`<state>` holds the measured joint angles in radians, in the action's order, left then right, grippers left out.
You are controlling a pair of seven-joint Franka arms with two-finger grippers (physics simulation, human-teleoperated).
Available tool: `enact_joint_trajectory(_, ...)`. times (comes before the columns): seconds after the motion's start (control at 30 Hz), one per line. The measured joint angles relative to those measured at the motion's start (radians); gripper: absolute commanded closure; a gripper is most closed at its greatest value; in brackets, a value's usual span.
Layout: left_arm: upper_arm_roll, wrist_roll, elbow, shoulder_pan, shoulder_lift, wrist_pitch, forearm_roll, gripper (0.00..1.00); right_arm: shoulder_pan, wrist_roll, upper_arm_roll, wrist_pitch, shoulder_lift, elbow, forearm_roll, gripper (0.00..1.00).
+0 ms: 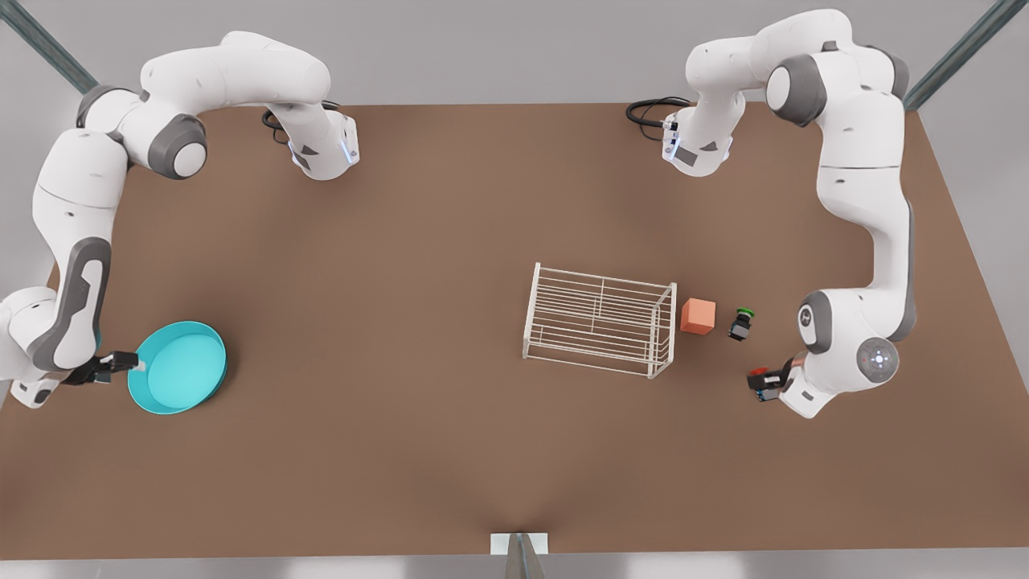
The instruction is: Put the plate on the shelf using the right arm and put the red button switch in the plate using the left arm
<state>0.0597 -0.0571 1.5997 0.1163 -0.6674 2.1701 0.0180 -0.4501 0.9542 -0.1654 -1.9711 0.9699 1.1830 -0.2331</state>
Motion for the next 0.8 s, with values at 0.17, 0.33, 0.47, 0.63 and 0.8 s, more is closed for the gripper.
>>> enact_joint_trajectory(0.17, -0.001, -0.035, 0.005, 0.005, -0.023, 0.073, 0.002, 0.0, -0.017, 0.048, 0.006, -0.006, 0.005, 0.021, -0.038, 0.0)
enact_joint_trajectory(0.33, -0.002, -0.06, 0.008, 0.009, -0.04, 0.126, 0.007, 0.0, -0.027, 0.071, 0.017, 0.026, 0.003, 0.033, -0.049, 0.0)
enact_joint_trajectory(0.47, -0.004, -0.076, 0.021, 0.01, -0.054, 0.149, 0.013, 0.0, -0.018, 0.079, 0.03, 0.037, 0.001, 0.041, -0.048, 0.18)
enact_joint_trajectory(0.63, -0.006, -0.092, 0.037, 0.016, -0.064, 0.164, 0.039, 0.0, -0.028, 0.087, 0.049, 0.047, -0.002, 0.041, -0.044, 0.57)
enact_joint_trajectory(0.8, -0.006, -0.103, 0.044, 0.02, -0.069, 0.172, 0.05, 0.0, -0.03, 0.093, 0.056, 0.047, -0.011, 0.042, -0.038, 0.7)
